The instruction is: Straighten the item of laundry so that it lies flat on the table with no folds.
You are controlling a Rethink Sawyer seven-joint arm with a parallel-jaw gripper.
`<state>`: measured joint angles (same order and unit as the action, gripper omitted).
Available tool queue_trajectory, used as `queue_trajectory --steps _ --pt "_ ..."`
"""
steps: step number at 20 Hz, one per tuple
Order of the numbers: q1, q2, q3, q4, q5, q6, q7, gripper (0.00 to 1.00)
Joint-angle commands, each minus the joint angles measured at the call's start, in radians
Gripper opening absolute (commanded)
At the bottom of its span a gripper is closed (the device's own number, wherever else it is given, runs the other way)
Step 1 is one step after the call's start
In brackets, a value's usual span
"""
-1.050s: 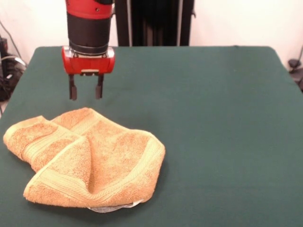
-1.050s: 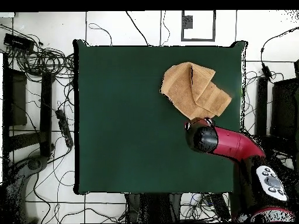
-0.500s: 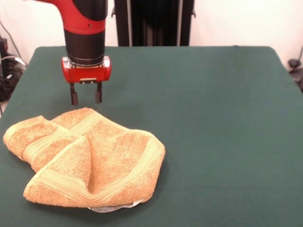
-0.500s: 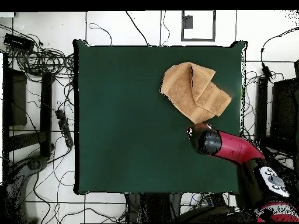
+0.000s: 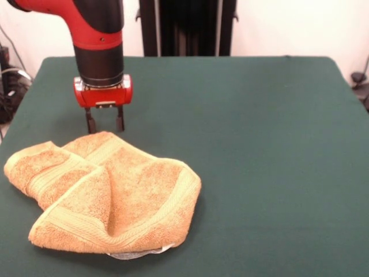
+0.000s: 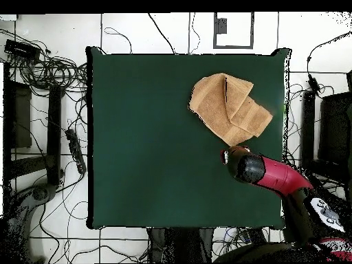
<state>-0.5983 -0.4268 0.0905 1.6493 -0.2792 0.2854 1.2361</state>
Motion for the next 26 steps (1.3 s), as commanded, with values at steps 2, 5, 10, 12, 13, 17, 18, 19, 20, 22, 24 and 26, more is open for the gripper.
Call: queue_trajectory --steps 2,5,10,12,13,17,18,19,20,22,24,26 --pt "0.026 0.152 0.169 -0.033 0.010 -0.058 0.116 1.00" --pt "0.026 0.154 0.171 -0.034 0.011 -0.064 0.118 1.00" --pt "0.052 0.129 0.150 -0.030 0.019 -0.040 0.132 1.00" --pt "0.078 0.097 0.125 -0.022 0.024 -0.013 0.145 1.00" --pt "0.089 0.076 0.116 -0.012 0.023 -0.005 0.150 1.00" --pt "0.136 0.000 0.080 0.007 0.026 0.058 0.155 1.00" --pt "0.147 -0.014 0.073 0.008 0.027 0.072 0.154 1.00" --pt "0.154 -0.025 0.070 0.007 0.027 0.085 0.151 1.00" --pt "0.164 -0.032 0.064 0.003 0.029 0.103 0.149 1.00" --pt "0.173 -0.043 0.066 0.000 0.029 0.118 0.138 1.00" --pt "0.178 -0.043 0.071 -0.005 0.030 0.124 0.127 1.00" --pt "0.185 -0.037 0.074 -0.015 0.036 0.135 0.123 1.00"
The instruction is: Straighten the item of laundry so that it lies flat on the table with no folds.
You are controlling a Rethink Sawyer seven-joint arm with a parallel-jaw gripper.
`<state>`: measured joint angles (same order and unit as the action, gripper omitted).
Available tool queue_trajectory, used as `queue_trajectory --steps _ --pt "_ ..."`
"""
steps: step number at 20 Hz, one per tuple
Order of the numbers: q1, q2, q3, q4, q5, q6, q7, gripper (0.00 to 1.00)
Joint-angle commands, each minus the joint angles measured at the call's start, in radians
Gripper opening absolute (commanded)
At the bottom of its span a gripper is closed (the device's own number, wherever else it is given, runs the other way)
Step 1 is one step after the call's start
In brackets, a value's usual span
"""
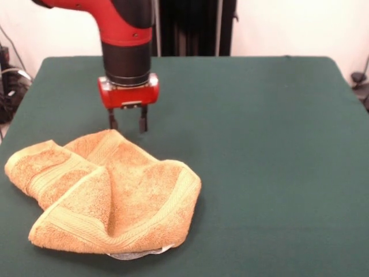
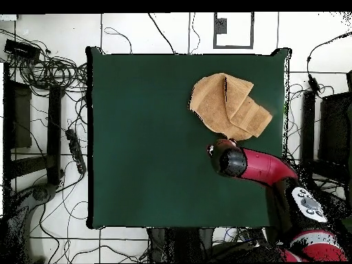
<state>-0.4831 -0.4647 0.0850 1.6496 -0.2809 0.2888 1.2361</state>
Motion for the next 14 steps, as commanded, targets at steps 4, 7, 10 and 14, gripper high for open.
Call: queue_trajectory --steps 4,7,10,14 --pt "0.085 0.008 0.086 -0.036 0.040 0.146 0.114 1.00" --pt "0.081 0.032 0.099 -0.060 0.035 0.146 0.096 1.00" --pt "0.069 0.069 0.121 -0.095 0.028 0.142 0.071 1.00" --pt "0.070 0.076 0.123 -0.136 0.022 0.181 0.044 1.00"
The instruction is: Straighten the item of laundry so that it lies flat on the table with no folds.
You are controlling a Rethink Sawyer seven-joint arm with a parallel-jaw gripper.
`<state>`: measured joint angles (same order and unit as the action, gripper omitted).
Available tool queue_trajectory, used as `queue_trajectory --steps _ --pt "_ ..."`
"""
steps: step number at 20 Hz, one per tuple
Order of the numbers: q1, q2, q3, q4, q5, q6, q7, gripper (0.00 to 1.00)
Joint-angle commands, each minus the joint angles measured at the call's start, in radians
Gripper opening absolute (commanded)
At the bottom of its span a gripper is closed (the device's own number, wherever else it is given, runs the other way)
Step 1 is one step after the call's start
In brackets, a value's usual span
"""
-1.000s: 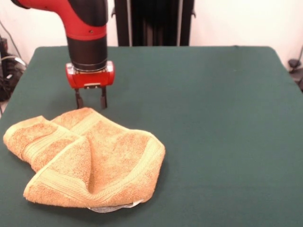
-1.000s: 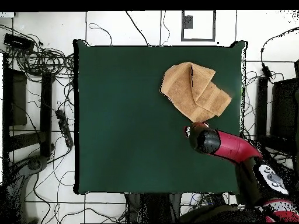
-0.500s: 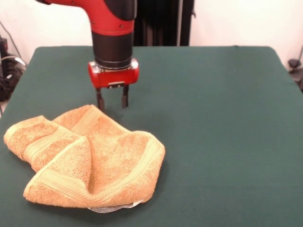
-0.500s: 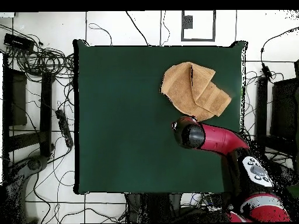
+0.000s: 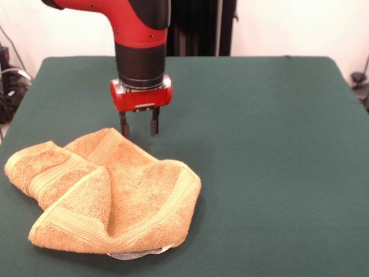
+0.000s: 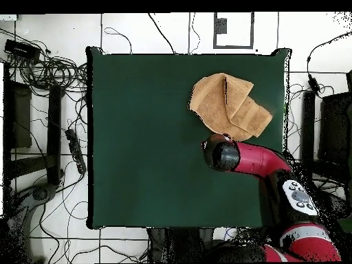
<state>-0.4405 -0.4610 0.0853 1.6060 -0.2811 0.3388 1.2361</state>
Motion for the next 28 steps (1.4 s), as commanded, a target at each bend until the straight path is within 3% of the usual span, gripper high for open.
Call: queue_trajectory --steps 1,10,21,28 --pt "0.031 0.065 0.117 -0.098 0.020 0.149 0.039 1.00" --pt "0.093 -0.010 0.053 -0.140 -0.001 0.292 0.035 1.00" --pt "0.108 -0.061 0.030 -0.117 -0.005 0.380 0.071 1.00" --pt "0.085 -0.039 0.052 -0.171 -0.024 0.390 0.024 1.00"
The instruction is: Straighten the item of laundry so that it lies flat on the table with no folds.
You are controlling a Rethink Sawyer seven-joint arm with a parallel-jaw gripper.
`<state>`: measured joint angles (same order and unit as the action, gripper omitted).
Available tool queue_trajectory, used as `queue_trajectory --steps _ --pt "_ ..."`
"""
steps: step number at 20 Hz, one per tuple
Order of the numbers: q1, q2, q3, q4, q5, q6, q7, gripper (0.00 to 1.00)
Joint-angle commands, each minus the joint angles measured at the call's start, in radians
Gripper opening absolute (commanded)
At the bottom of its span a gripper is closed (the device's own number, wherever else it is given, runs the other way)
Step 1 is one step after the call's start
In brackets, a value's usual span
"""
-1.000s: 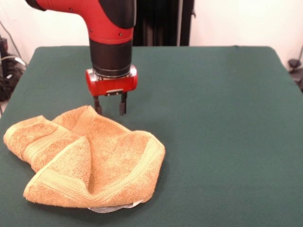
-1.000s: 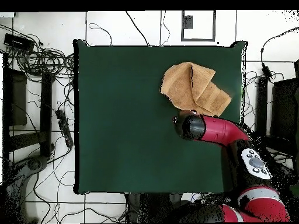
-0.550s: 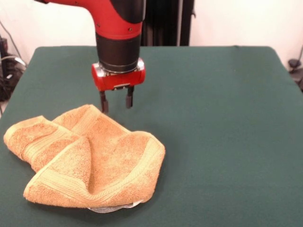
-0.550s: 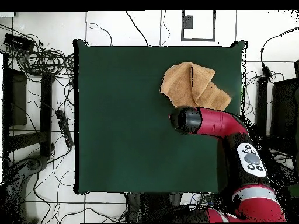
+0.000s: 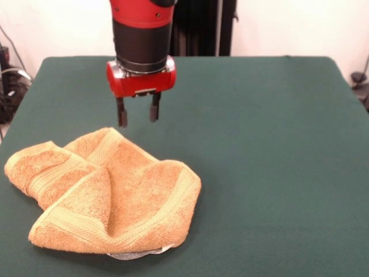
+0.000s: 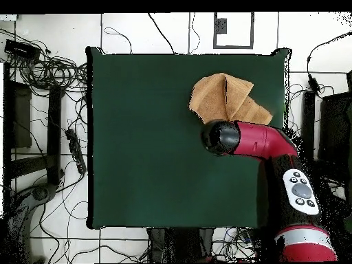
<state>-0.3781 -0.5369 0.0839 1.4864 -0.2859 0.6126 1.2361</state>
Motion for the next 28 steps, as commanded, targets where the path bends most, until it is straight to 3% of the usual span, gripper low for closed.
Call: queue_trajectory --steps 1,8,20,28 --pt "0.021 0.040 0.056 -0.066 -0.022 0.124 0.014 1.00" --pt "-0.009 0.101 0.089 -0.129 -0.031 0.105 -0.033 1.00" --pt "-0.060 0.163 0.138 -0.129 -0.046 0.002 -0.048 1.00" --pt "-0.067 0.173 0.137 -0.104 -0.030 -0.003 -0.004 1.00"
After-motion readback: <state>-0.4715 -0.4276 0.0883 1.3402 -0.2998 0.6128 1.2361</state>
